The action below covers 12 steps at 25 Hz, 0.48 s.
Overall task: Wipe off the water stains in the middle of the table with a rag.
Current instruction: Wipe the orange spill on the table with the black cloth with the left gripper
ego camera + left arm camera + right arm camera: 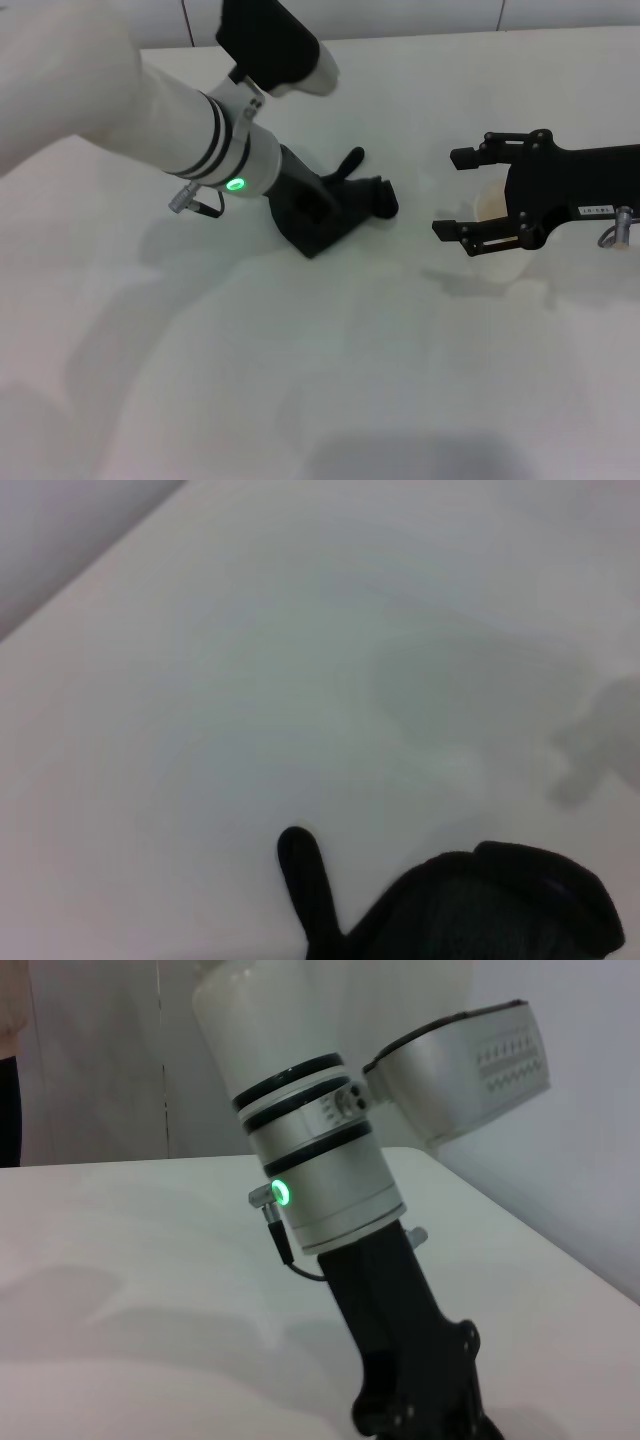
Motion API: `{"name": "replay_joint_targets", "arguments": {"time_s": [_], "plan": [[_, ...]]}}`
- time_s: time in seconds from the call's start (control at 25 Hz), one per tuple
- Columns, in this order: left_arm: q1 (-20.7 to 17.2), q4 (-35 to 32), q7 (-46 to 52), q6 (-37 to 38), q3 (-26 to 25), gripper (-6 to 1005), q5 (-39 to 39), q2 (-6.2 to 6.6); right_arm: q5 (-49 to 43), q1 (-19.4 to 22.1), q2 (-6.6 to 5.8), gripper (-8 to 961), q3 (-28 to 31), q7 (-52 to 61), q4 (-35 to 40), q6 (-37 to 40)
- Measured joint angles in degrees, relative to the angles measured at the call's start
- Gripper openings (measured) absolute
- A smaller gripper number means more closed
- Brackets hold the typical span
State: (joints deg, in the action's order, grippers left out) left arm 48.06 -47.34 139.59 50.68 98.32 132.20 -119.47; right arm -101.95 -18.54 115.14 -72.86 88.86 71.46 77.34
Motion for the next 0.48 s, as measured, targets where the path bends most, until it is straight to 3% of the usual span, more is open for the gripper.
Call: {"name": "replay_joint_targets", "arguments": {"time_s": [0.28, 0.48], "plan": [[2.3, 3.7, 3.6, -0.4, -3.8, 77, 0.3, 0.05, 0.0, 0.0, 0.00, 844, -0.2, 0.1, 0.0, 0.0], [2.8, 5.0, -0.1, -0.4, -3.5, 77, 0.0, -0.01, 0.1, 0.0, 0.00, 844, -0.2, 0.1, 0.0, 0.0]]}}
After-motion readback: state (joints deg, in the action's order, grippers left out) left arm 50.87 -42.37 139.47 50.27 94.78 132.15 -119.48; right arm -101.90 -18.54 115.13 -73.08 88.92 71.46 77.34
